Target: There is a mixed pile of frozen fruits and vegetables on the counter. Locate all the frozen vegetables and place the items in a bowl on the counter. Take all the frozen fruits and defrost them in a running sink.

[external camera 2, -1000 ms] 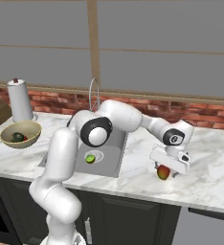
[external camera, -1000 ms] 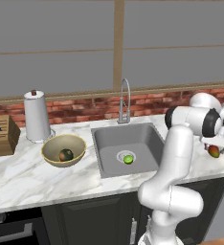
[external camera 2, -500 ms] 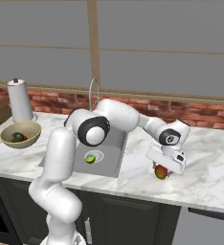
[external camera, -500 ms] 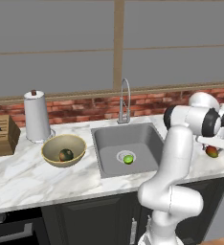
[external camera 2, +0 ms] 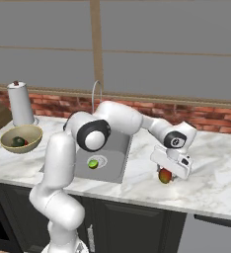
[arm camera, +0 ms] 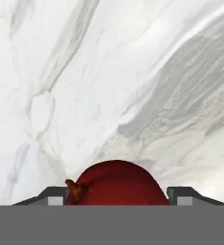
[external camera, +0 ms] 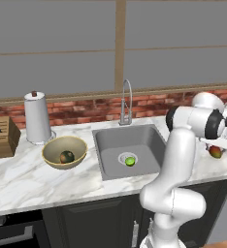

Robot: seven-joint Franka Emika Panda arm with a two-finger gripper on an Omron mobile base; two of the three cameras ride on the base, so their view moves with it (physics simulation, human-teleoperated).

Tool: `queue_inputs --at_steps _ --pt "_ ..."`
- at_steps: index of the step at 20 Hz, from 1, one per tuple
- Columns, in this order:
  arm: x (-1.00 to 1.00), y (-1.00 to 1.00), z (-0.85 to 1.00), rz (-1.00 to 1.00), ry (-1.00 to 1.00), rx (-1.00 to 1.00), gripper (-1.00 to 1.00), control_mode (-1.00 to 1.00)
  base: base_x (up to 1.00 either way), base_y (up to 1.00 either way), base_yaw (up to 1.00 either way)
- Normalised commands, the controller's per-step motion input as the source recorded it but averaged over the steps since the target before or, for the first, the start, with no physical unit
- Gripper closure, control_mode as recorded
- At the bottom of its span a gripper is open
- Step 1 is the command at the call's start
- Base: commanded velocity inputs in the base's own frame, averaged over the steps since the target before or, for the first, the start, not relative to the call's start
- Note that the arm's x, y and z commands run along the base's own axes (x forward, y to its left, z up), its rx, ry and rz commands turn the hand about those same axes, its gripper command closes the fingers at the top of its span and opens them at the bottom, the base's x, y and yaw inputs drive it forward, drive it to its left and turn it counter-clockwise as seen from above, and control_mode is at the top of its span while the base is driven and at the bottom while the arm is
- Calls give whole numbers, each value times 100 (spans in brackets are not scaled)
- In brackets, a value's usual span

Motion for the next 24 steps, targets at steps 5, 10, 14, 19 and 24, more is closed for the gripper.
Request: queue_inputs --at_steps 5,10,14,19,24 --pt "-14 76 100 0 -13 -8 100 -100 0 0 0" --pt "0 100 95 0 -13 -11 100 -100 0 0 0" --pt "8 100 47 2 -24 -8 100 -100 0 0 0" --pt "21 100 5 0 -14 -15 100 -100 0 0 0" --pt "24 100 0 0 -2 -21 100 -100 0 0 0"
